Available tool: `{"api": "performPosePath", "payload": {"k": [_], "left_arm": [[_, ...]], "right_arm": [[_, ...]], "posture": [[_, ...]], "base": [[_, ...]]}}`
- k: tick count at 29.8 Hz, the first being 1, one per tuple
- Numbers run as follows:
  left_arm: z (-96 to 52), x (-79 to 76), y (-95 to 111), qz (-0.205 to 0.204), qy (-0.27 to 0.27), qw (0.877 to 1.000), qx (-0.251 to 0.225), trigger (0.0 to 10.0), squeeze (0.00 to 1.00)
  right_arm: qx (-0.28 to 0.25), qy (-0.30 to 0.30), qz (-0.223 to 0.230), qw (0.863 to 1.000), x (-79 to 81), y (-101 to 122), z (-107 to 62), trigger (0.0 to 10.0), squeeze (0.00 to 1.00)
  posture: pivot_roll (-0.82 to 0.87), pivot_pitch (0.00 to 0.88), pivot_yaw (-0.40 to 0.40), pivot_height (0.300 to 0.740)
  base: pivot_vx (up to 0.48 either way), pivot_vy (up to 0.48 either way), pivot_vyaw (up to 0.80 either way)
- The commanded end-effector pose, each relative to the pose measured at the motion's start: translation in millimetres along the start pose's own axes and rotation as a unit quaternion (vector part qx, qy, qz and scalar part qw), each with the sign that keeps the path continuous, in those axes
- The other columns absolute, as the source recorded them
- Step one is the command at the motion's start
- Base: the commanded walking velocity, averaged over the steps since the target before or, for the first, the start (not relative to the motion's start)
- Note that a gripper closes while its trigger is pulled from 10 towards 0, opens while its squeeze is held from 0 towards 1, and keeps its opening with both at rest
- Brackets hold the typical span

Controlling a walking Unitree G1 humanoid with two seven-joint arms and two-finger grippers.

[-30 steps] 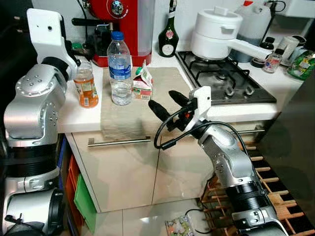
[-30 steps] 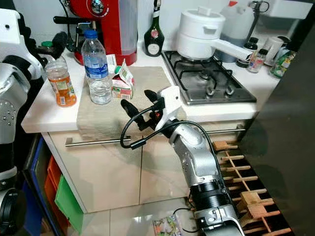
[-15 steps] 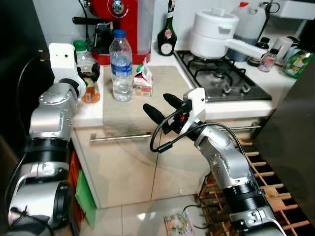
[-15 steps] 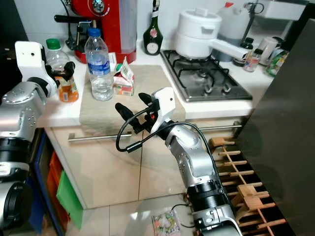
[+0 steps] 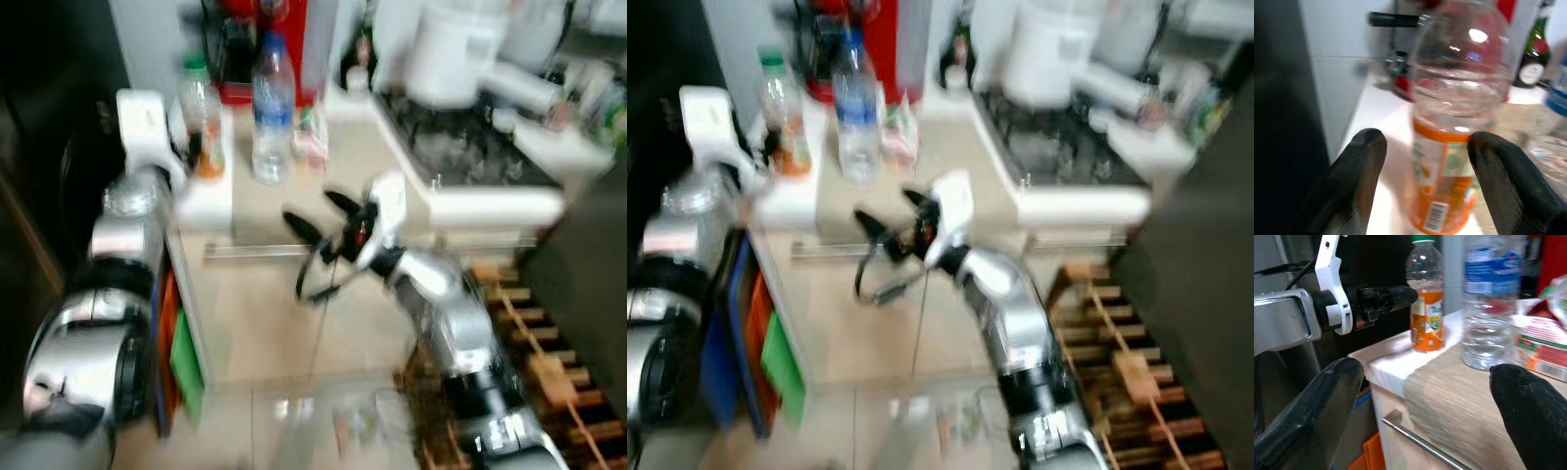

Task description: Restocking fridge

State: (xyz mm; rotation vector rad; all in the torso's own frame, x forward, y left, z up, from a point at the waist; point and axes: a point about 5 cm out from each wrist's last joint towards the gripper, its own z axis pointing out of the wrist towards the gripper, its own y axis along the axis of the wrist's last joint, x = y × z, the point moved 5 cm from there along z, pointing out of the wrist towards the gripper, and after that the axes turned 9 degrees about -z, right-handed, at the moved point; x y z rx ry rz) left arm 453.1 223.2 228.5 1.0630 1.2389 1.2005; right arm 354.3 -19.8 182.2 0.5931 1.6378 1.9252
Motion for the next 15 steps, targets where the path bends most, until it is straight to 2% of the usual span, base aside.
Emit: {"api": "performPosePath", "payload": {"k": [1,2,3,7,9,10,11,12,13,15], "left_arm": [[-3.3,-10.8,11.4,0.024,-0.013,0.999,-0.021,8.0,0.00],[-3.3,-10.8,11.4,0.024,-0.013,0.999,-0.021,8.0,0.00],[-13.8,-14.6,16.6,0.030,-0.026,0.998,-0.040,10.0,0.00],[-36.3,-15.6,25.5,0.017,-0.035,0.997,-0.063,10.0,0.00],[-40.8,-15.2,28.1,0.018,-0.035,0.997,-0.069,10.0,0.00],[-53.2,-14.4,34.1,0.018,-0.038,0.995,-0.087,10.0,0.00],[-58.6,-14.1,35.7,0.022,-0.040,0.995,-0.091,10.0,0.04],[-64.9,-14.8,39.9,0.023,-0.042,0.994,-0.101,10.0,1.00],[-68.9,-15.6,42.5,0.024,-0.043,0.993,-0.106,10.0,1.00],[-81.1,-25.3,63.0,0.016,-0.052,0.988,-0.142,10.0,1.00]], "right_arm": [[-0.006,-0.011,-0.009,1.000,-5.4,5.2,-5.0,10.0,0.00],[-0.006,-0.011,-0.009,1.000,-5.4,5.2,-5.0,10.0,0.00],[-0.008,-0.016,-0.006,1.000,-6.6,5.5,-8.2,10.0,0.00],[0.001,-0.022,0.001,1.000,-7.5,-1.5,-13.5,10.0,0.00],[0.003,-0.021,0.001,1.000,-6.7,-2.8,-14.1,10.0,0.00],[0.005,-0.018,0.003,1.000,-5.1,-4.8,-14.6,10.0,0.00],[0.006,-0.018,0.003,1.000,-4.6,-5.2,-14.2,10.0,0.00],[0.006,-0.018,0.003,1.000,-4.4,-5.4,-13.7,10.0,0.00],[0.006,-0.018,0.003,1.000,-4.3,-5.5,-13.5,10.0,0.00],[0.005,-0.018,0.004,1.000,-4.5,-4.4,-13.3,10.0,0.00]], "posture": [[-0.05,0.000,-0.005,0.740],[-0.05,0.000,-0.005,0.740],[-0.04,0.000,-0.007,0.740],[-0.02,0.000,-0.012,0.740],[-0.02,0.000,-0.013,0.740],[-0.01,0.000,-0.013,0.740],[-0.01,0.000,-0.013,0.740],[-0.01,0.000,-0.013,0.740],[-0.01,0.000,-0.014,0.740],[0.00,0.000,-0.019,0.740]], "base": [[0.000,0.000,0.00],[0.000,0.000,0.00],[0.000,0.000,0.00],[0.000,0.000,0.00],[0.000,0.000,0.00],[0.000,0.000,0.00],[0.000,0.000,0.00],[0.000,0.000,0.00],[0.000,0.000,0.00],[0.000,0.000,0.00]]}}
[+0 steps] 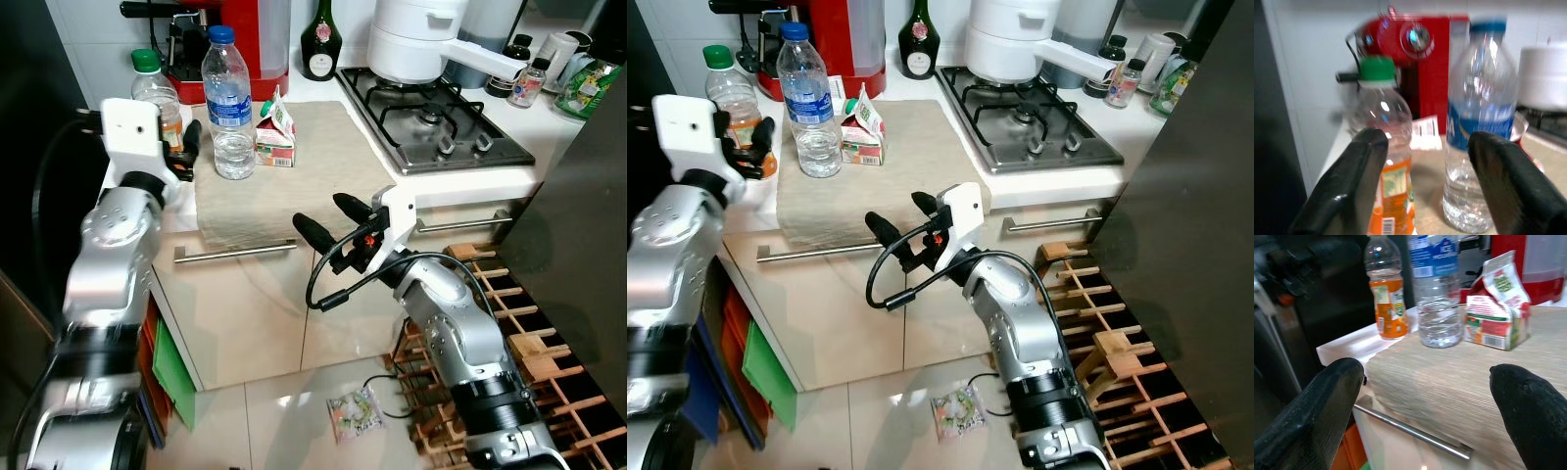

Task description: Restocking fridge

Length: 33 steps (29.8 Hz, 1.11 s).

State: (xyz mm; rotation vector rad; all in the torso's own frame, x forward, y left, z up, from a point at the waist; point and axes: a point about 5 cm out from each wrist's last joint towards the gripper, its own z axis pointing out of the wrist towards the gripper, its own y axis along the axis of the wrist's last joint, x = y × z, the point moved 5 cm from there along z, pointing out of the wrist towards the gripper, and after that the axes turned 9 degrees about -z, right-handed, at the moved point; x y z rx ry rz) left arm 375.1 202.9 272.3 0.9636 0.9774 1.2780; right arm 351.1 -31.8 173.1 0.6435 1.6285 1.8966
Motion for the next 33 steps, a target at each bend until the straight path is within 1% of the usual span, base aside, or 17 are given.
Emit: {"api": "performPosePath", "payload": {"k": [1,2,3,4,5,6,7,8,9,11,13,14,18,25,27,28,33], "left_arm": [[-6.1,-14.0,37.7,0.005,-0.011,0.998,-0.055,10.0,1.00],[-11.6,-23.8,54.3,0.020,-0.021,0.996,-0.082,10.0,1.00],[-16.0,-29.5,65.1,0.044,-0.023,0.993,-0.104,10.0,1.00],[-20.9,-31.0,72.5,0.069,-0.017,0.989,-0.126,10.0,1.00],[-20.9,-31.0,72.5,0.069,-0.017,0.989,-0.126,10.0,1.00],[-20.8,-10.7,42.0,0.062,0.033,0.995,-0.069,10.0,1.00],[-22.2,-4.3,28.1,0.059,0.050,0.996,-0.047,10.0,1.00],[-24.4,-1.6,17.4,0.056,0.060,0.996,-0.029,10.0,1.00],[-24.4,-1.6,17.4,0.056,0.060,0.996,-0.029,10.0,1.00],[-27.6,-3.7,8.2,0.041,0.064,0.997,-0.014,10.0,1.00],[-29.2,-4.7,13.8,0.047,0.066,0.997,-0.020,10.0,1.00],[-29.0,-1.6,23.1,0.064,0.076,0.994,-0.037,10.0,1.00],[-28.5,1.8,27.5,0.078,0.087,0.992,-0.048,10.0,1.00],[-25.5,1.3,16.2,0.055,0.088,0.994,-0.030,10.0,1.00],[-25.4,-0.8,16.9,0.054,0.087,0.994,-0.031,10.0,1.00],[-25.4,-0.8,16.9,0.054,0.087,0.994,-0.031,10.0,1.00],[-25.0,-8.8,17.7,0.049,0.069,0.996,-0.033,10.0,1.00]], "right_arm": [[-0.005,-0.002,-0.002,1.000,-0.4,4.3,-1.1,10.0,0.00],[-0.009,-0.006,-0.001,1.000,-1.7,6.1,-1.2,10.0,0.00],[-0.012,-0.010,0.000,1.000,-2.7,7.7,-1.2,10.0,0.00],[-0.016,-0.012,0.001,1.000,-3.5,9.1,-0.8,10.0,0.00],[-0.016,-0.012,0.001,1.000,-3.5,9.1,-0.8,10.0,0.00],[-0.017,-0.013,0.004,1.000,-3.6,9.2,1.2,10.0,0.00],[-0.017,-0.014,0.004,1.000,-3.6,8.8,2.4,10.0,0.00],[-0.018,-0.014,0.005,1.000,-3.4,8.7,3.6,10.0,0.00],[-0.018,-0.014,0.005,1.000,-3.4,8.7,3.6,10.0,0.00],[-0.020,-0.015,0.005,1.000,-3.3,9.6,5.9,10.0,0.00],[-0.023,-0.023,0.006,0.999,-5.5,10.4,7.8,10.0,0.00],[-0.023,-0.024,0.006,0.999,-5.4,10.3,8.7,10.0,0.00],[-0.024,-0.021,0.006,0.999,-3.6,10.0,9.5,10.0,0.00],[-0.025,-0.019,0.009,0.999,0.1,8.5,12.3,10.0,0.00],[-0.023,-0.017,-0.012,1.000,1.7,9.1,13.4,10.0,0.00],[-0.023,-0.017,-0.012,1.000,1.7,9.1,13.4,10.0,0.00],[-0.029,-0.014,-0.013,0.999,3.9,11.1,13.1,10.0,0.00]], "posture": [[0.00,0.000,-0.024,0.740],[0.01,0.000,-0.027,0.740],[0.01,0.000,-0.032,0.740],[0.02,0.000,-0.033,0.740],[0.02,0.000,-0.033,0.740],[0.02,0.000,-0.035,0.740],[0.02,0.000,-0.036,0.740],[0.02,0.000,-0.037,0.740],[0.02,0.000,-0.037,0.740],[0.02,0.000,-0.039,0.740],[0.01,0.000,-0.040,0.740],[0.01,0.000,-0.040,0.740],[0.01,0.000,-0.038,0.740],[0.01,0.000,-0.031,0.740],[0.01,0.000,-0.028,0.740],[0.01,0.000,-0.028,0.740],[0.01,0.000,-0.027,0.740]], "base": [[0.000,0.000,0.00],[0.000,0.000,0.00],[0.000,0.000,0.00],[0.000,0.000,0.00],[0.000,0.000,0.00],[0.000,0.000,0.00],[0.000,0.000,0.00],[0.000,0.000,0.00],[0.000,0.000,0.00],[0.000,0.000,0.00],[0.000,0.000,0.00],[0.000,0.000,0.00],[0.000,0.000,0.00],[0.000,0.000,0.00],[0.000,0.000,0.00],[0.000,0.000,0.00],[0.000,0.000,0.59]]}}
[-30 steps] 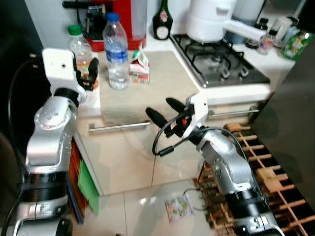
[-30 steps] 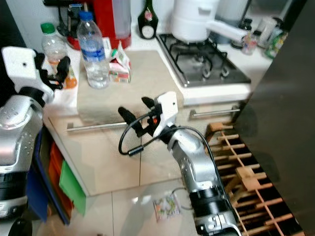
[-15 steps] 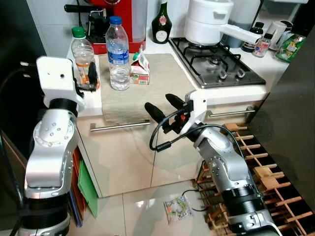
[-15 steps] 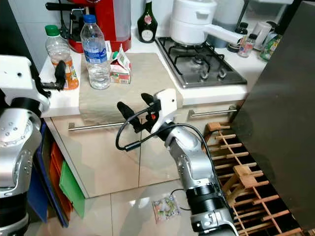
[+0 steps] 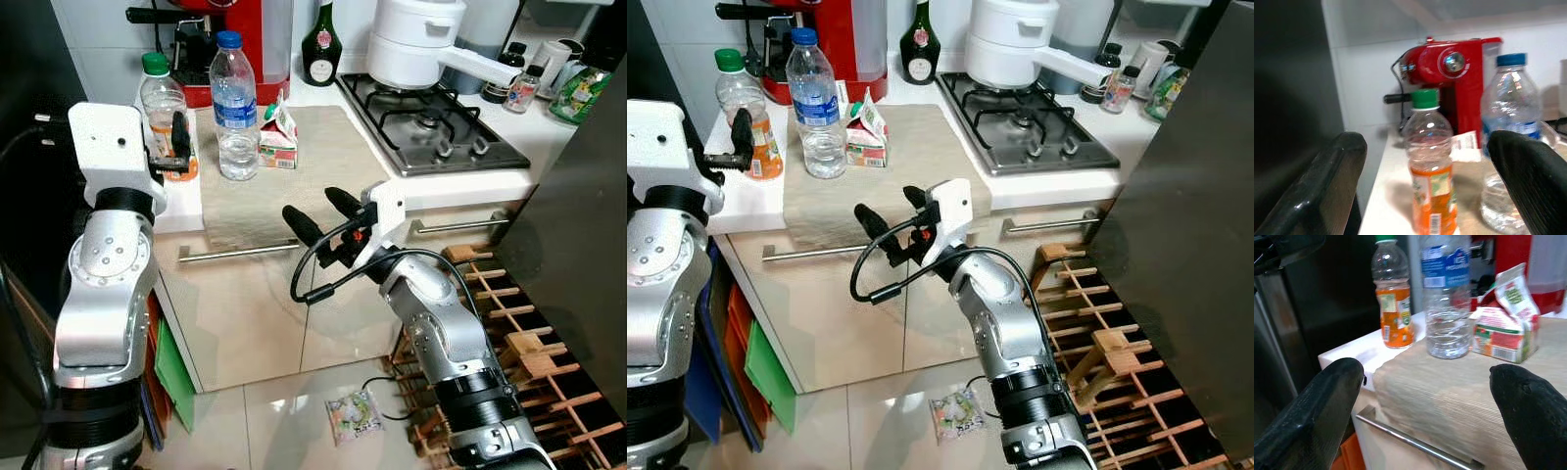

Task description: Restocking fridge

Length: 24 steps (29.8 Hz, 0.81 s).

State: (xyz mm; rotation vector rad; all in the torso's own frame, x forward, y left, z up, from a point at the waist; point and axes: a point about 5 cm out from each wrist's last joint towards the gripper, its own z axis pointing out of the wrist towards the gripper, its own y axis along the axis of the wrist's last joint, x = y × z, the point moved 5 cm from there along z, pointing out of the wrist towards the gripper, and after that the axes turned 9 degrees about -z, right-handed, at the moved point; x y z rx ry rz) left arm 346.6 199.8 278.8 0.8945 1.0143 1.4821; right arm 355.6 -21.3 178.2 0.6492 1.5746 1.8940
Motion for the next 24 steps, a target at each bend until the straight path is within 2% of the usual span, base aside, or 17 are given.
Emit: {"api": "performPosePath", "payload": {"k": [1,5,6,12,18,21,24], "left_arm": [[-0.3,-5.3,3.2,-0.006,-0.010,1.000,-0.004,10.0,0.00],[1.2,-6.0,0.3,-0.005,-0.006,1.000,0.003,10.0,0.00],[2.3,-6.2,0.9,-0.002,-0.008,1.000,0.002,10.0,0.00],[5.3,-11.7,3.4,-0.012,-0.027,1.000,-0.001,10.0,0.00],[10.2,-18.6,36.7,0.007,-0.034,0.997,-0.072,10.0,0.00],[10.9,-17.1,40.0,0.007,-0.028,0.997,-0.078,10.0,0.00],[10.4,-18.0,33.2,-0.002,-0.030,0.997,-0.064,10.0,0.00]], "right_arm": [[-0.013,0.001,-0.012,1.000,-0.3,7.9,2.0,10.0,0.00],[-0.013,-0.015,-0.012,1.000,-6.4,7.7,1.6,10.0,0.00],[-0.008,-0.035,-0.010,0.999,-13.3,6.1,1.7,10.0,0.00],[-0.009,-0.040,-0.010,0.999,-16.0,6.6,1.6,10.0,0.00],[-0.026,-0.055,-0.008,0.998,-20.3,13.2,1.9,10.0,0.00],[-0.028,-0.054,-0.008,0.998,-20.4,14.1,2.4,10.0,0.00],[-0.028,-0.047,-0.014,0.998,-18.8,14.8,3.0,10.0,0.00]], "posture": [[0.00,0.000,-0.025,0.740],[0.00,0.000,-0.024,0.740],[0.00,0.000,-0.024,0.740],[0.00,0.000,-0.023,0.740],[-0.01,0.000,-0.022,0.740],[-0.01,0.000,-0.020,0.740],[-0.01,0.000,-0.021,0.740]], "base": [[0.000,0.000,0.56],[0.000,0.000,0.55],[0.000,0.000,0.00],[0.000,0.000,0.00],[0.452,0.000,0.00],[0.459,0.000,0.00],[0.456,0.000,0.22]]}}
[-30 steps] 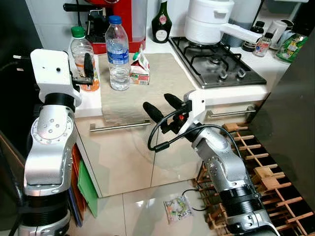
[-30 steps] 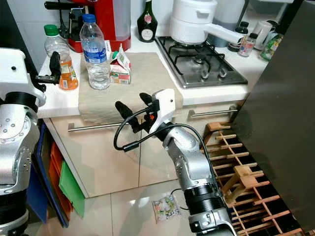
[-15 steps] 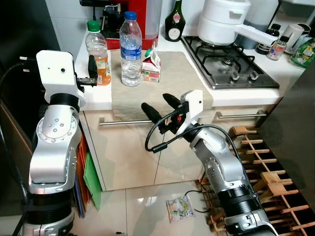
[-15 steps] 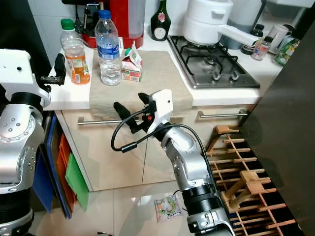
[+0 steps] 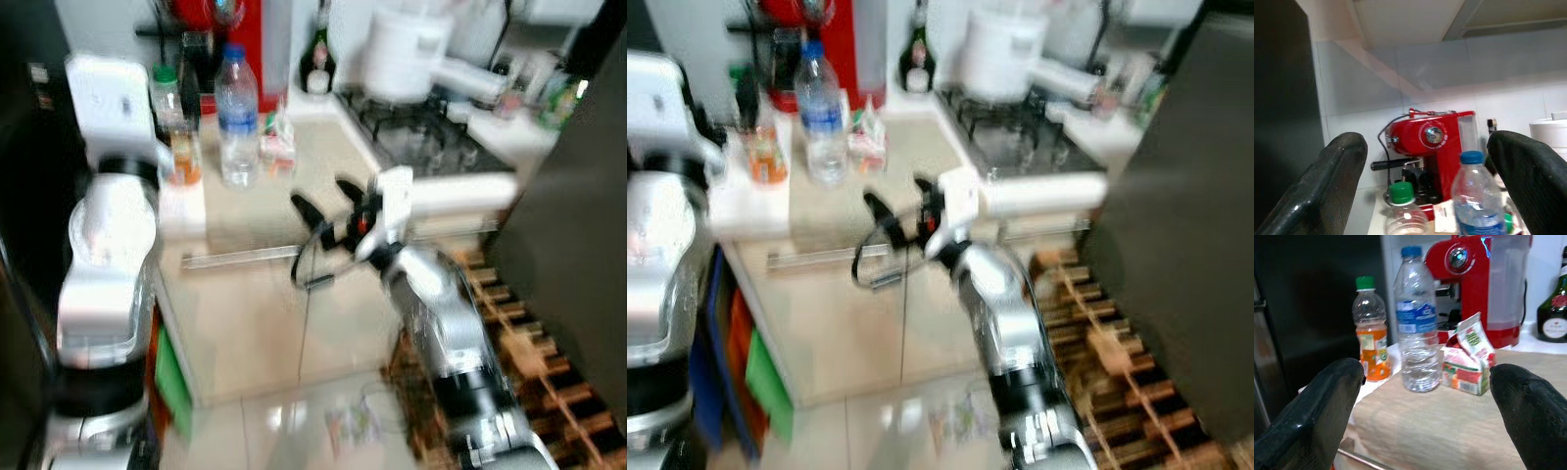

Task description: Restocking fridge

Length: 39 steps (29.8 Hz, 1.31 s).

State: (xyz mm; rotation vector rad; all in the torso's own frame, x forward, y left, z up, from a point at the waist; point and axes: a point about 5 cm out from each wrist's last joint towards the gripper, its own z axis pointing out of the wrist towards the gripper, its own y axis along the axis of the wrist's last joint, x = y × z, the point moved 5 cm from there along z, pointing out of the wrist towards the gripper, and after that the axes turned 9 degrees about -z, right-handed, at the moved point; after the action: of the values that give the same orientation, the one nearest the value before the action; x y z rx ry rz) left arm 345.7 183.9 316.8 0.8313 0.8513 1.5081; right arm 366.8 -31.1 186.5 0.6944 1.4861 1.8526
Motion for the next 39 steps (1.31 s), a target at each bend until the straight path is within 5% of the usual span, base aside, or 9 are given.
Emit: {"api": "performPosePath", "payload": {"k": [1,6,18,24,30,39], "left_arm": [[-1.4,-3.3,-6.7,-0.011,-0.002,1.000,0.015,10.0,0.00],[-4.6,-9.3,-13.0,-0.014,-0.009,1.000,0.026,10.0,0.00],[5.2,-11.9,10.9,-0.015,-0.008,1.000,-0.022,10.0,0.00],[19.8,-5.4,20.2,-0.015,-0.007,1.000,-0.022,10.0,0.00],[43.3,7.8,1.7,-0.106,0.001,0.994,0.035,10.0,0.00],[69.1,0.3,-50.0,-0.107,-0.035,0.986,0.121,10.0,0.00]], "right_arm": [[-0.011,-0.001,-0.008,1.000,-3.3,6.9,1.2,10.0,0.00],[-0.010,0.007,-0.010,1.000,-1.1,5.5,0.9,10.0,0.00],[-0.014,-0.017,-0.013,1.000,-11.8,9.4,1.9,10.0,0.00],[-0.015,-0.018,-0.012,1.000,-12.3,9.0,2.1,10.0,0.00],[-0.014,-0.014,-0.009,1.000,-10.9,8.5,3.5,10.0,0.00],[-0.017,-0.005,-0.007,1.000,-3.7,8.8,5.7,10.0,0.00]], "posture": [[-0.01,0.000,-0.021,0.740],[0.00,0.000,-0.026,0.740],[-0.01,0.000,-0.025,0.740],[-0.01,0.000,-0.026,0.740],[-0.01,0.000,-0.023,0.740],[-0.03,0.000,-0.004,0.740]], "base": [[0.454,0.000,0.66],[0.454,0.000,0.55],[0.000,0.000,0.15],[0.000,0.000,0.00],[0.000,0.000,0.00],[0.000,0.000,0.00]]}}
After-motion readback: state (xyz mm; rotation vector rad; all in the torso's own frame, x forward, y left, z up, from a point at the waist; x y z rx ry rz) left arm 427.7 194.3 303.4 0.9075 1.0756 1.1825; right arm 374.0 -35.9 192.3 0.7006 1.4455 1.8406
